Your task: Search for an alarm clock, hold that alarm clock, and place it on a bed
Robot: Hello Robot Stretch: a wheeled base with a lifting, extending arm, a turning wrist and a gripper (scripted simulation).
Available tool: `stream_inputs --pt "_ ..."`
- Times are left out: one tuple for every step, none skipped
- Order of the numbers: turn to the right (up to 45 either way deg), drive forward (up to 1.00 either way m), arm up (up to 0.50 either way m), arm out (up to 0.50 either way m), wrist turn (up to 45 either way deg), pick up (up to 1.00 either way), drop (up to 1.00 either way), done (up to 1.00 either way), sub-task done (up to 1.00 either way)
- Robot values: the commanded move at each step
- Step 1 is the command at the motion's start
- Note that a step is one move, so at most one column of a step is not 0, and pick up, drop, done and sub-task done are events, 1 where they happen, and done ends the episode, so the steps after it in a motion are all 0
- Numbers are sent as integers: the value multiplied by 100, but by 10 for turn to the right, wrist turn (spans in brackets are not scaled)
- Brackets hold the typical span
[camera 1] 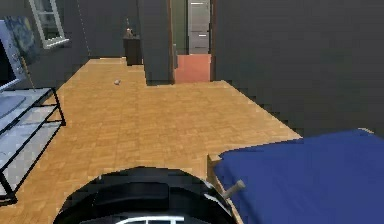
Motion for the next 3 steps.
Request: stream_inputs --pt "-30 0 0 0 0 0 0 0 0" --pt "0 0 0 48 0 0 0 0 0" --pt "0 0 0 0 390 0 0 0 0"
